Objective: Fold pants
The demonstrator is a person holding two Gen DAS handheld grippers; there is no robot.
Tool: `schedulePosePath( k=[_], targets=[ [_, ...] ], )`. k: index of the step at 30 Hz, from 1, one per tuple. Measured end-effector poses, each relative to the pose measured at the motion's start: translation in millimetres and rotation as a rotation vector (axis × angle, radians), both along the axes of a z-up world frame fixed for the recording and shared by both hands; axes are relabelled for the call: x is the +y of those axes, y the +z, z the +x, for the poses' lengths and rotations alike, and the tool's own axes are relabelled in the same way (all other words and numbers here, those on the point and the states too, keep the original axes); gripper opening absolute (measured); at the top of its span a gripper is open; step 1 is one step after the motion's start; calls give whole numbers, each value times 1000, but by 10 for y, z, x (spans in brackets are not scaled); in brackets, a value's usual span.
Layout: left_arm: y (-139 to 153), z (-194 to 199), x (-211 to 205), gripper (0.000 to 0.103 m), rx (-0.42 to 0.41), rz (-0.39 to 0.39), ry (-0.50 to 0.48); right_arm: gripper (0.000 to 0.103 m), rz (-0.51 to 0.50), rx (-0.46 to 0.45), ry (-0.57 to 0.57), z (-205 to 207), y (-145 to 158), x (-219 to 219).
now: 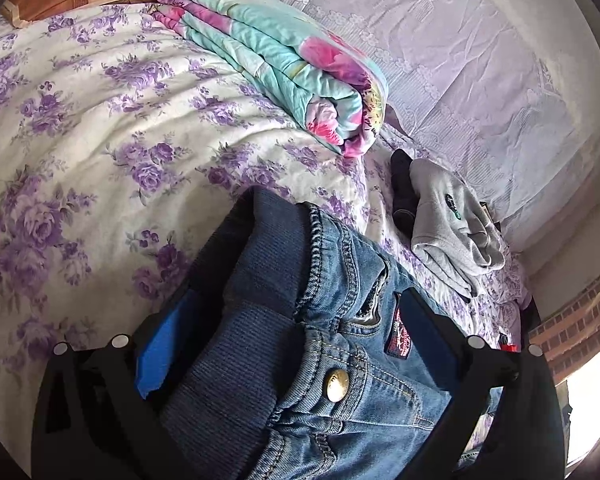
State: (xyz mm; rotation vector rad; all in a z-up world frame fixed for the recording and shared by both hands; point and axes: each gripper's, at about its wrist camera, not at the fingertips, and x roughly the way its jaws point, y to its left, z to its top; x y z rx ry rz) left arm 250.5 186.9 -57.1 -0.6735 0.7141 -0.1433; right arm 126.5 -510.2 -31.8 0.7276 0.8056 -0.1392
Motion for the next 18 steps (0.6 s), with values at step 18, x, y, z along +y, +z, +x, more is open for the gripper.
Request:
schedulePosePath(
  k=[18],
  targets=[
    [-20,-13,37,98,1,-10,1,24,80,-115,14,297,-64,59]
  ],
)
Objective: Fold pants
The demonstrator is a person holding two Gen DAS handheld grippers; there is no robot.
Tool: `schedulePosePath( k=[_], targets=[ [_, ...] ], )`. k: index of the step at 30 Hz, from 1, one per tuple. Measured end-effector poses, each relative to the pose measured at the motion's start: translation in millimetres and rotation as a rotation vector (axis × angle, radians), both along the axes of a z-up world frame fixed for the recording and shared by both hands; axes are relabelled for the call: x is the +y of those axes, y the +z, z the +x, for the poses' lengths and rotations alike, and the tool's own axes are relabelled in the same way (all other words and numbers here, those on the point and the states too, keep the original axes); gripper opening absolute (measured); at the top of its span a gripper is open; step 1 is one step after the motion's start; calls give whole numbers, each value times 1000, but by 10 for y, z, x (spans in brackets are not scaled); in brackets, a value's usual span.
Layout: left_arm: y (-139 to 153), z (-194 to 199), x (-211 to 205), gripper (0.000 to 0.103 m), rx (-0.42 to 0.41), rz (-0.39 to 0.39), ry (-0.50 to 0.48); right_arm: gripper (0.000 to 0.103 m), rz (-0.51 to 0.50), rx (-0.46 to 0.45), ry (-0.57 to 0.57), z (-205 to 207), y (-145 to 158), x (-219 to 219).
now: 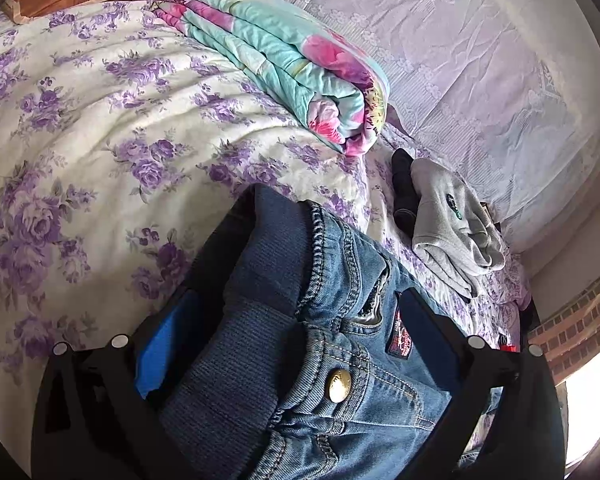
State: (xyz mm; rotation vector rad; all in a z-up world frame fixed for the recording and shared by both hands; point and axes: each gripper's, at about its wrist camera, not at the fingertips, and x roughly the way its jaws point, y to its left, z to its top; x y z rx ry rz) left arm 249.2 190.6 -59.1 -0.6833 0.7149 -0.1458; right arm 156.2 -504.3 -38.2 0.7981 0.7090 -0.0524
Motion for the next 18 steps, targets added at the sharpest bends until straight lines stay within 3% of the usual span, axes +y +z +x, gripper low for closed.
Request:
schedulePosePath(
  k=[2,4,6,9,11,12,14,16,18],
  targets=[
    [-5,2,-4,98,0,-2,1,23,-45,-87,24,46,372,-12],
    [-6,3,-3,98,0,-2,1,24,-73,-77,42,97,546,-80],
    [-6,4,-4,98,0,-4,2,25,-160,78,91,157,385,-107],
    [0,10,-23,98,4,7,0,30,-141,298,73,34,-167,-273],
    [9,16,-42,98,6,19,0,39,-126,252,35,-132,-183,-326],
    [13,19,-43,98,6,22,0,46,-177,240,-8,-199,-93,-298],
    [14,22,-44,98,6,21,0,46,-341,189,-62,-255,184,-112],
    [15,24,-43,98,6,19,0,46,-454,111,-10,-203,444,180],
    [17,25,-47,98,4,19,0,46,-468,53,109,-85,547,546]
  ],
)
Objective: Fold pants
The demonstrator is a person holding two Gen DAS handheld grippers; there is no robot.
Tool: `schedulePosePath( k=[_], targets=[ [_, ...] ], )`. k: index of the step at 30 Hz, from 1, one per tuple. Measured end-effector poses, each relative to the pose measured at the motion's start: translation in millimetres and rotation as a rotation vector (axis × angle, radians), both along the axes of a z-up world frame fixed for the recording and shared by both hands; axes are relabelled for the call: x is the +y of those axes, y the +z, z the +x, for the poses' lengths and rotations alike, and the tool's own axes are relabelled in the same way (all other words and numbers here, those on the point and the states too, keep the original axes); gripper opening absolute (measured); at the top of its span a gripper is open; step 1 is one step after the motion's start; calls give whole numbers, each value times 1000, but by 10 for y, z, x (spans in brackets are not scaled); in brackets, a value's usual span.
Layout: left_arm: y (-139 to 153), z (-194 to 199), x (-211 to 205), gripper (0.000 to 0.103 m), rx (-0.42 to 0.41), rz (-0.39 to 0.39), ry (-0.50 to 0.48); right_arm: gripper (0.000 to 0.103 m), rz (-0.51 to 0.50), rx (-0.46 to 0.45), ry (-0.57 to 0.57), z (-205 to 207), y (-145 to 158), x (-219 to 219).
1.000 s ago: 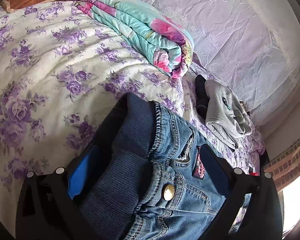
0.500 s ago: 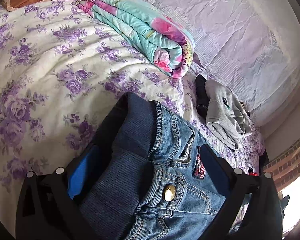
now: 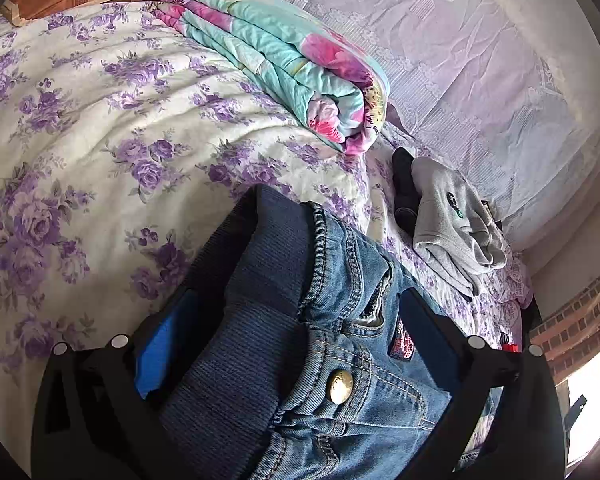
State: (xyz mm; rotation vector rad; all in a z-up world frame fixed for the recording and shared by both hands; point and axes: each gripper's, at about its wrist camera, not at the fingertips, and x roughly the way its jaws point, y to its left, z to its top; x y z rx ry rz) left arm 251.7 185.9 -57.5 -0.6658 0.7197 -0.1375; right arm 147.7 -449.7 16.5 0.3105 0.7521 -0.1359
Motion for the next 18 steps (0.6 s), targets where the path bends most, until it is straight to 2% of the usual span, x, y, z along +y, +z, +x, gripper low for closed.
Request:
schedulePosePath(
  k=[3,6,7,8,9,11,12,14,15,18],
  targets=[
    [-1,-2,4,98,-4,1,1,46,-19,79,162,306,-207,562],
    [3,3,-3,98,-1,8,-3,49,-46,255,185,563,-768,764],
    [5,6,-10,98,0,14,-3,50,-75,200,184,530,-779,779],
    [6,6,-14,98,1,17,-3,49,-79,222,181,550,-773,792],
    [6,12,-17,98,3,20,-3,49,-69,222,162,546,-721,793],
    [5,24,-22,98,8,28,-4,50,-21,141,171,519,-519,860],
    [6,26,-26,98,8,33,-3,52,-30,107,192,534,-408,957],
    [7,35,-29,98,7,37,-4,64,-61,59,236,604,-276,1240],
    [6,31,-27,98,7,34,-4,71,-68,51,274,680,-279,1415],
    [5,28,-32,98,11,32,-5,74,-56,135,376,1028,-524,1885]
  ],
)
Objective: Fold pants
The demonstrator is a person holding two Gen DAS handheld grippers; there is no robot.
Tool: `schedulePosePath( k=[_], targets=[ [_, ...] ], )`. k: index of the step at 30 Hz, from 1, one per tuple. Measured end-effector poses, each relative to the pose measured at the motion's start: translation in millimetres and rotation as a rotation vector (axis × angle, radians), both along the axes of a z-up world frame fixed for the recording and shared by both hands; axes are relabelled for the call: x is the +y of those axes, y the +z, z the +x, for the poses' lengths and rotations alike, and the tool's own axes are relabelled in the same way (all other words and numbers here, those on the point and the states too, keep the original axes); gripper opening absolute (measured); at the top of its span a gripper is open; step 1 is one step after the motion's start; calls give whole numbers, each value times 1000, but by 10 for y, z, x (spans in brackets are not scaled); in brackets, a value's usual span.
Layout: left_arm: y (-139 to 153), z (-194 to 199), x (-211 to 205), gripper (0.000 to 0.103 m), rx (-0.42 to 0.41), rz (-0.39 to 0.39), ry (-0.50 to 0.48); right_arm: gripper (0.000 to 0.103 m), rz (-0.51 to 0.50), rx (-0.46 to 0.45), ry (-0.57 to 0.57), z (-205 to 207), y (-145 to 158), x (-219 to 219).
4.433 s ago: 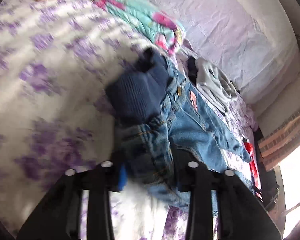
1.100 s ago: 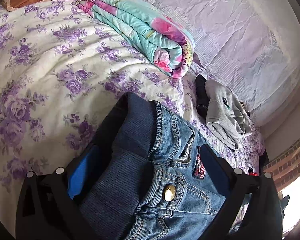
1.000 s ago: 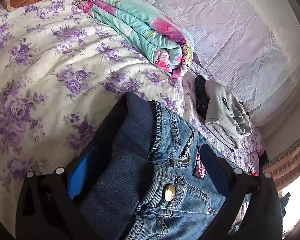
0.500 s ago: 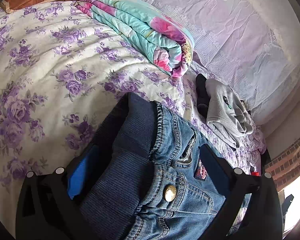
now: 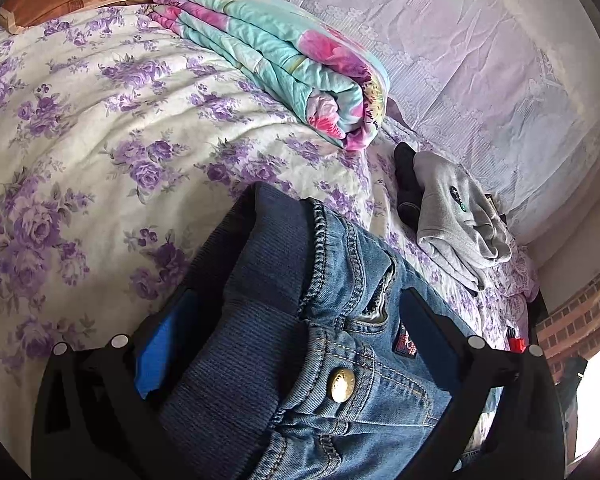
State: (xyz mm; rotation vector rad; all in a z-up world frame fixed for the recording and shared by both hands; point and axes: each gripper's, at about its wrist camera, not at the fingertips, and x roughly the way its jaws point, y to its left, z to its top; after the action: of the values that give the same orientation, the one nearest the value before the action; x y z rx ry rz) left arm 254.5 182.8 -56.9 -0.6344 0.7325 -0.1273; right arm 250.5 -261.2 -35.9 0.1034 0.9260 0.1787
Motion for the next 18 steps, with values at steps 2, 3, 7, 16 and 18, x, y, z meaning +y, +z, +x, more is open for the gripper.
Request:
schedulePosePath(
  k=[2,3,7,16,18],
  targets=[
    [3,0,-16,98,5,14,-3,88,-54,79,14,205,-292,230],
    [6,2,-25,98,8,22,-5,94,-89,44,25,222,-311,311],
    [90,70,-60,98,53,69,-31,93,4,-1,52,189,-59,426],
    [221,536,-11,98,142,426,-85,95,9,50,162,528,-107,1194],
    [-9,611,-21,99,180,394,-141,100,-49,65,171,562,-299,1332]
  ],
)
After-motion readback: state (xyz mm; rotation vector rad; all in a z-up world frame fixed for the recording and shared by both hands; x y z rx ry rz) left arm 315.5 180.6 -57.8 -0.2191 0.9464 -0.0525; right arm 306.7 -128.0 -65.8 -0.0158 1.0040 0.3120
